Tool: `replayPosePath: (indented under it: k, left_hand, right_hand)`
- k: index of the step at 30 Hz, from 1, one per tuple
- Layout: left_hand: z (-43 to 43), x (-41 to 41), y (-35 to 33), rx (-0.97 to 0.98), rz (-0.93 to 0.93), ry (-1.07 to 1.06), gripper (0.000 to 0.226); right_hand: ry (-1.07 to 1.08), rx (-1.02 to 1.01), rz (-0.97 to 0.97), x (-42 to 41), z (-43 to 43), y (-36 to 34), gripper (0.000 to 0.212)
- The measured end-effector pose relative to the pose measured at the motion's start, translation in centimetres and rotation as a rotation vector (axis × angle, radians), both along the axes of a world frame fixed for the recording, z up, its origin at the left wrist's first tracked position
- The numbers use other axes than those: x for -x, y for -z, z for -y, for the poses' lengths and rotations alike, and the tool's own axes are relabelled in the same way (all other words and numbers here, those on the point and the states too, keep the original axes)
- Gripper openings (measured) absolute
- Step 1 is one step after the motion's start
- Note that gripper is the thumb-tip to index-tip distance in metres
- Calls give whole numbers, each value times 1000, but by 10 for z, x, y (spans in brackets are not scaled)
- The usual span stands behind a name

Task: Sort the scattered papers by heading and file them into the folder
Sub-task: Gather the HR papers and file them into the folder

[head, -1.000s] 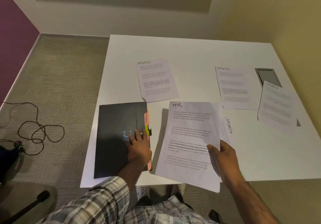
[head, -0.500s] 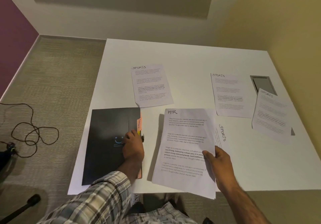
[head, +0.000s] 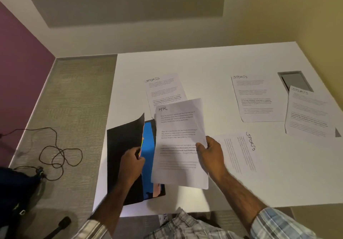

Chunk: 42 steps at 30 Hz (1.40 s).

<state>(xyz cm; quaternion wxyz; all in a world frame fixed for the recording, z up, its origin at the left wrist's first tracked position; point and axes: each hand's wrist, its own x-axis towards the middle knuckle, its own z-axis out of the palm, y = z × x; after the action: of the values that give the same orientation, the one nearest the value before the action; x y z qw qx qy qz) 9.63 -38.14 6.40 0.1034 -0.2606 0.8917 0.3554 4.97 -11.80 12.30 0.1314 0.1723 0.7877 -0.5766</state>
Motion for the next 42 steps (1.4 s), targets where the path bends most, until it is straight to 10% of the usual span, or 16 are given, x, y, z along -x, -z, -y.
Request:
replayPosePath:
  k: [18,42]
  left_hand:
    - [-4,13,-15,-102,-64,-8,34]
    - [-20,25,-16,-34,-124,132,36]
  right_hand:
    - [-401,-370,-75,13,100,6,20]
    - [-709,-254,207,33,142,72,24]
